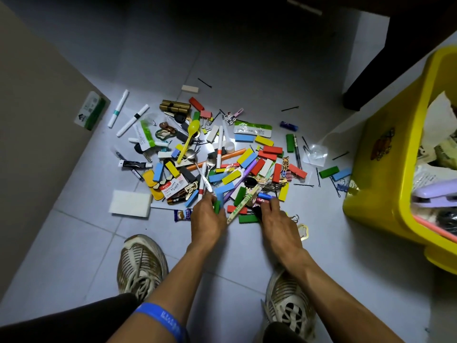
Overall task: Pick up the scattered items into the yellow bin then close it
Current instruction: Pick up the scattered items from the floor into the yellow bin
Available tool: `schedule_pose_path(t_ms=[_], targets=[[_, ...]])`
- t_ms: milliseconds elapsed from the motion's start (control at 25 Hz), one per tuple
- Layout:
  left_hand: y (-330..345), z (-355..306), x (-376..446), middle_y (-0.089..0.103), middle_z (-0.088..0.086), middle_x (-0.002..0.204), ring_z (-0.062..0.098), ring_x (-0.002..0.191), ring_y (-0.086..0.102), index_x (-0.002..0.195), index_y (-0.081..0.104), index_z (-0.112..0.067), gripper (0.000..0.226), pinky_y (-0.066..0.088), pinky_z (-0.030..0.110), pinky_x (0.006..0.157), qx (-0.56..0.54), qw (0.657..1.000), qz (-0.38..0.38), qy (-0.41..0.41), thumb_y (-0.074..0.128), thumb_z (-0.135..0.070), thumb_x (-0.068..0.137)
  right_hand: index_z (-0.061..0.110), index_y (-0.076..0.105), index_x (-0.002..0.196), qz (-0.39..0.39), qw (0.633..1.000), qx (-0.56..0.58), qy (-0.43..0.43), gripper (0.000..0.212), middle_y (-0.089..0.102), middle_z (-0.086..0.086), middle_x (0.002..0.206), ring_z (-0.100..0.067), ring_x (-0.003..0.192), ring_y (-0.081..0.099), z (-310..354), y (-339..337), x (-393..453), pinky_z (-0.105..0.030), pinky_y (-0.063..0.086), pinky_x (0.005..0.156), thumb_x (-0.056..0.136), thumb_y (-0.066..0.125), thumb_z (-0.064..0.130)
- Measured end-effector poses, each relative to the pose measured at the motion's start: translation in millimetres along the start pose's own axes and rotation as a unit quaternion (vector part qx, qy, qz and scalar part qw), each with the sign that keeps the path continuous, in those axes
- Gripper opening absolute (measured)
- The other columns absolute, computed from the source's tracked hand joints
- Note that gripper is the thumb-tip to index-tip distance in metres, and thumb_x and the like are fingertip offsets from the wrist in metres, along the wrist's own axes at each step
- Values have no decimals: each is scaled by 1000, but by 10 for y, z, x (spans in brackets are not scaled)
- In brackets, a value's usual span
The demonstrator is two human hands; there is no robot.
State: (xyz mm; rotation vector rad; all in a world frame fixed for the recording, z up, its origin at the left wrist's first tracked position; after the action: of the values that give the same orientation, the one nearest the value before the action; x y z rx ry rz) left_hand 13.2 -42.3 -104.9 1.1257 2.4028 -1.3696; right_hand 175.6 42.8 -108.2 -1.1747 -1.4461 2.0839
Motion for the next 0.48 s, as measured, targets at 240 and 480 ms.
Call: schedule_pose_path(t_ms=[240,480], targets=[[-87,153,5,70,-3,96,0,66,59,92,72,-21,8,49,22,58,-154,979,32,-126,65,-21,88,10,44,125,-16,991,129,38,27,50,-14,124,-33,88,59,-64,-41,-24,-39,44,65,99,42,13],[142,139,-289,66,-1,60,6,51,65,85,62,-7,26,43,21,47,-207,951,178,-148,51,-29,93,18,50,127,-61,964,257,10,27,62,-5,118,-26,99,60,-92,-87,-211,-33,46,75,102,44,27]])
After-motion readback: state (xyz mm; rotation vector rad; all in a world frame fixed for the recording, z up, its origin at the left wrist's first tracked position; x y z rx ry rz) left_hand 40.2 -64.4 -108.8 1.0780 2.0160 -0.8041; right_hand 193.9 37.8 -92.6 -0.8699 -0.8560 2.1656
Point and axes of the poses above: each hand's wrist, its own x-axis towards the middle knuckle, its own y-axis out of the palm, z = x × y, the point moved 6 cm from there along x, towards the middle knuckle
